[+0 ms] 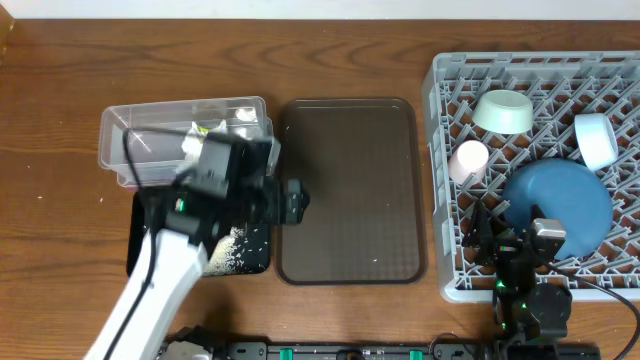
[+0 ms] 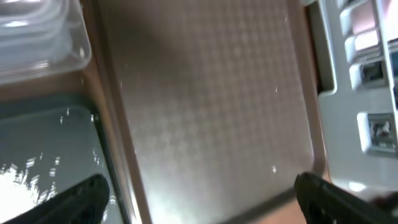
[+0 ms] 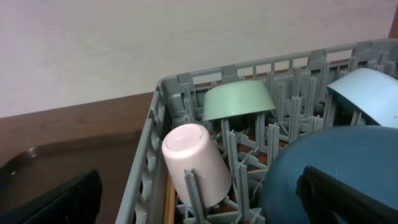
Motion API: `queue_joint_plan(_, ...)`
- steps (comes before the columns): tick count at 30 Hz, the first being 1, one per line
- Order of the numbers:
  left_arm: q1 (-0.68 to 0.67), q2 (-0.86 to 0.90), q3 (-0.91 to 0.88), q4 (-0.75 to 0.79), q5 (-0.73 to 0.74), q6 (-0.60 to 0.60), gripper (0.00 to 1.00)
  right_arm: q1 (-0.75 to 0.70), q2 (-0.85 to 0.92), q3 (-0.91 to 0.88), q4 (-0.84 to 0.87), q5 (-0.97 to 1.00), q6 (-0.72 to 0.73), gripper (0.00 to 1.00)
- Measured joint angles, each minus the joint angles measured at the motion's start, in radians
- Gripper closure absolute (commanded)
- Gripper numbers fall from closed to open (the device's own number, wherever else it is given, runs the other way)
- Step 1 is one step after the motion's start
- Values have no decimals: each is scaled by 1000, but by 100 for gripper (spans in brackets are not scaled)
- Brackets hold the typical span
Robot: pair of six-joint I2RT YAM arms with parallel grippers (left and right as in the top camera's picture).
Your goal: Sort waste into correct bins and load items into the dishwasher rack
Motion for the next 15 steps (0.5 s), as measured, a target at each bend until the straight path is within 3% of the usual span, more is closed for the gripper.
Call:
queue_joint_plan(9, 0, -338, -445, 405, -5, -23, 2, 0, 0, 0, 0, 0, -3, 1)
queue_joint_plan(15, 0, -491, -650, 665, -5, -58, 2, 0, 0, 0, 0, -1, -3, 1)
